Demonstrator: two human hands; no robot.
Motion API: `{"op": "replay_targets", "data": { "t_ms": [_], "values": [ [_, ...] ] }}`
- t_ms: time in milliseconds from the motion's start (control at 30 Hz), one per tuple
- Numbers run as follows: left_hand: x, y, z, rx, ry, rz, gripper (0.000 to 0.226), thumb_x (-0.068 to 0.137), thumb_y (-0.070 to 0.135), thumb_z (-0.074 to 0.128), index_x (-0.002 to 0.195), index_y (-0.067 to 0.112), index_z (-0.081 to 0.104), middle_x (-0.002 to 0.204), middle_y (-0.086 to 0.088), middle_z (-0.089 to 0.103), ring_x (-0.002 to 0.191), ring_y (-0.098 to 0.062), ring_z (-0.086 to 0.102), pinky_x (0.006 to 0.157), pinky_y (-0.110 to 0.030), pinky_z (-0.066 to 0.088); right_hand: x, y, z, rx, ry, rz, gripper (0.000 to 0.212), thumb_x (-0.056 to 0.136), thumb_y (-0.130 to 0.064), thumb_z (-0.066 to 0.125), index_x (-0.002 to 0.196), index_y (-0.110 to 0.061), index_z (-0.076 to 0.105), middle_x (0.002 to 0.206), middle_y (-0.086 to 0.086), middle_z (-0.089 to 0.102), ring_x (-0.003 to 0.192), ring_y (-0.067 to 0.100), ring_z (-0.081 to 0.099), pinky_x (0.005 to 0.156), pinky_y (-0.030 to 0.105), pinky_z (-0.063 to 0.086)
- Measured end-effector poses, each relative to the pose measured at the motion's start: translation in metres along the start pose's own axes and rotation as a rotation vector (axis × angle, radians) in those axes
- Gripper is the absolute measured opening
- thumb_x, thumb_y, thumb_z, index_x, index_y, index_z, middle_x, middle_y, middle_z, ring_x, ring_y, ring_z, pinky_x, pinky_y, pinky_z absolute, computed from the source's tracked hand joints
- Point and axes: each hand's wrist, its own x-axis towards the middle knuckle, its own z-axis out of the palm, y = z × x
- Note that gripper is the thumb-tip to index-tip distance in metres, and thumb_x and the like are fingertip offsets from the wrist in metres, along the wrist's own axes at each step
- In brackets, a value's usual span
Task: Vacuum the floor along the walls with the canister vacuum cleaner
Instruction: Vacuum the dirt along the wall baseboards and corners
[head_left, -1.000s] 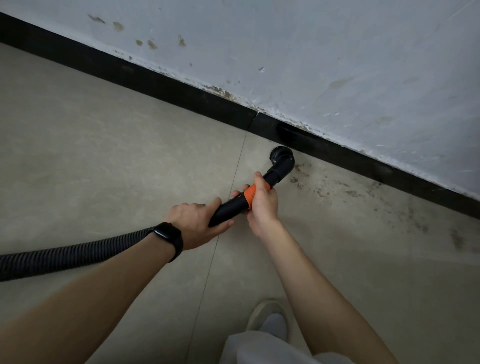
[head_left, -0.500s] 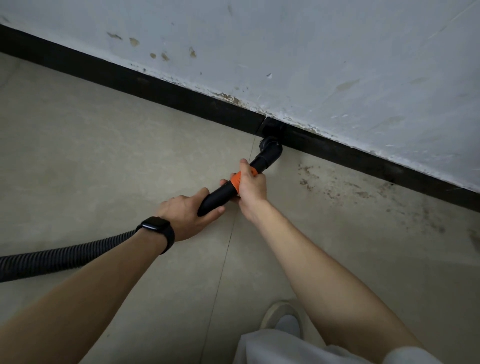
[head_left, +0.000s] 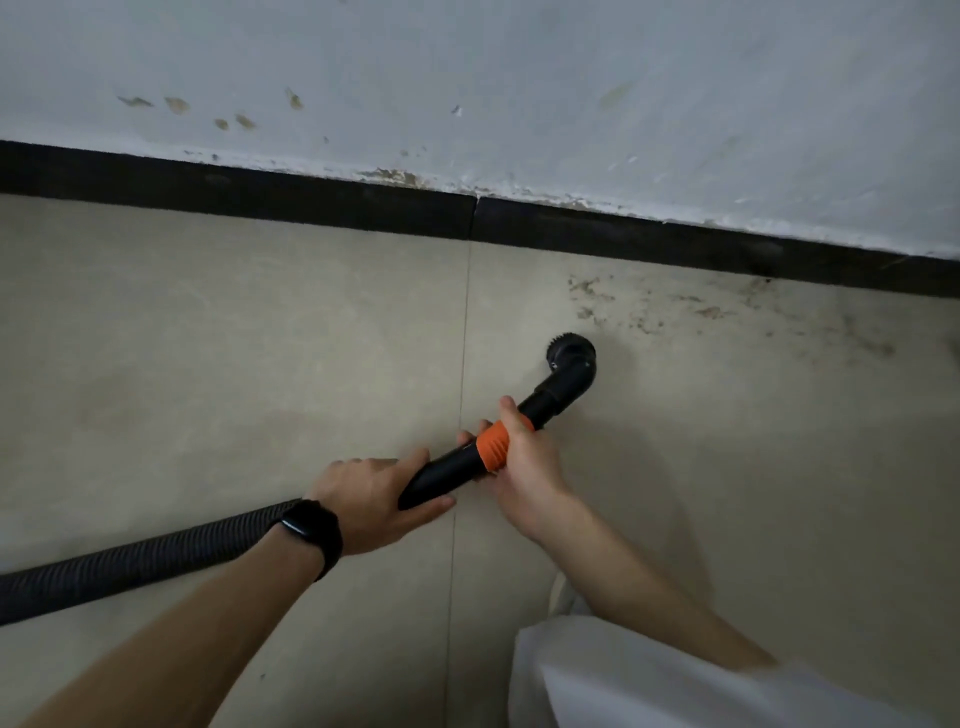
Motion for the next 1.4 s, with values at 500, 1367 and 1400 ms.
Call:
{"op": "replay_targets", "data": {
  "t_ms": [500,1367,1400],
  "values": [
    [0.027,0.054,0.004,-0.071,-0.006,-0.025,0.042,0.088,0.077,0.027,0.094,0.036,0.025,0.074,0.009,0.05,0.072,-0.021,0.062,0.066,-0.034,0.052,0.019,-0.028,-0.032,-0.134,0.034,-0.224,0.029,0.104,-0.034,0.061,0.116,-0.01,0.049,0.061,-0.006,0.062,0.061,0.022,0.07,0.072,0.041,0.059],
    [0.074,0.053,-0.017,-0.075,0.077,-0.098,0.043,0.089,0.076,0.029,0.097,0.033,0.031,0.065,0.011,0.045,0.06,-0.016,0.051,0.056,-0.029,0.039,0.049,-0.071,-0.005,-0.255,-0.001,-0.288,0.032,0.104,-0.037,0.059,0.121,-0.012,0.048,0.069,-0.001,0.062,0.064,0.022,0.07,0.071,0.038,0.058],
    [0.076,0.052,-0.018,-0.084,0.079,-0.101,0.043,0.089,0.075,0.029,0.096,0.033,0.031,0.065,0.011,0.046,0.061,-0.017,0.051,0.057,-0.029,0.039,0.05,-0.072,-0.004,-0.256,-0.002,-0.289,0.033,0.104,-0.036,0.059,0.122,-0.011,0.048,0.069,-0.001,0.062,0.064,0.022,0.07,0.07,0.037,0.058]
  ]
}}
